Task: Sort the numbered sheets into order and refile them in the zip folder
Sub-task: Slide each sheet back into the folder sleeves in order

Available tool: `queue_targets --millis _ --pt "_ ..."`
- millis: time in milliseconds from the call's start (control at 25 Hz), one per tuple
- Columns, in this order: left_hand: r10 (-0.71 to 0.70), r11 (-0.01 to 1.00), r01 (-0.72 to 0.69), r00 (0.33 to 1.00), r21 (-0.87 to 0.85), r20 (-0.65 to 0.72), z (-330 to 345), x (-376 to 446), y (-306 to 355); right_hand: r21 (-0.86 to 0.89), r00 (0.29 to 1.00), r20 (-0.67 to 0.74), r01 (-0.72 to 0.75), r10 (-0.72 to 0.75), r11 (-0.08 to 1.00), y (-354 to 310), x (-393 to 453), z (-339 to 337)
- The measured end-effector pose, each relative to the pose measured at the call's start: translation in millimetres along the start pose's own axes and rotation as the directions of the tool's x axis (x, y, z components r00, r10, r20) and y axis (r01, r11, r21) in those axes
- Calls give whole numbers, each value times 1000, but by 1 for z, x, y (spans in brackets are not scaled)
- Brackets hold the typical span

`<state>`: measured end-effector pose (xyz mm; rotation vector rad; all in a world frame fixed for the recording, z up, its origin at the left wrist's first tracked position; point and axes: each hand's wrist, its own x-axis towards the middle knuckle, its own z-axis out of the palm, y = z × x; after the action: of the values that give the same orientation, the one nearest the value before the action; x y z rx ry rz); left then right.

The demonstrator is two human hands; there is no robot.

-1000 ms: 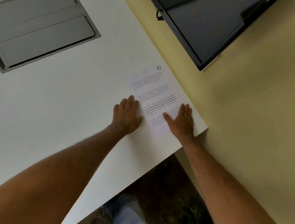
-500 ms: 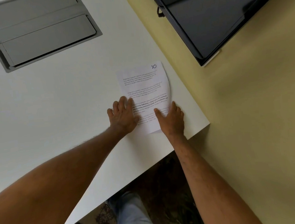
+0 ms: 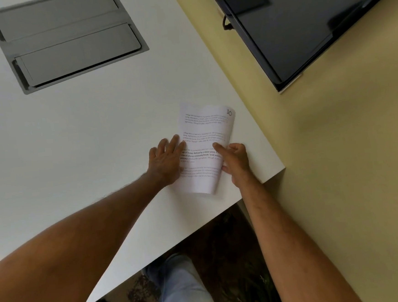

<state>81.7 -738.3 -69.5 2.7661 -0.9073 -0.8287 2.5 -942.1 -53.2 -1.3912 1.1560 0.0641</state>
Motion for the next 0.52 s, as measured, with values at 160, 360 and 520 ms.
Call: queue_targets --millis 160,360,520 --pt "32 999 -32 999 9 21 6 -20 -9 -31 987 136 -84 88 996 -3 -24 20" --pt "45 998 -44 998 -34 48 13 -46 -22 148 921 384 -135 69 980 6 -54 37" --pt "20 962 -15 1000 -271 17 11 -69 -34 210 912 409 -123 28 970 13 -82 47"
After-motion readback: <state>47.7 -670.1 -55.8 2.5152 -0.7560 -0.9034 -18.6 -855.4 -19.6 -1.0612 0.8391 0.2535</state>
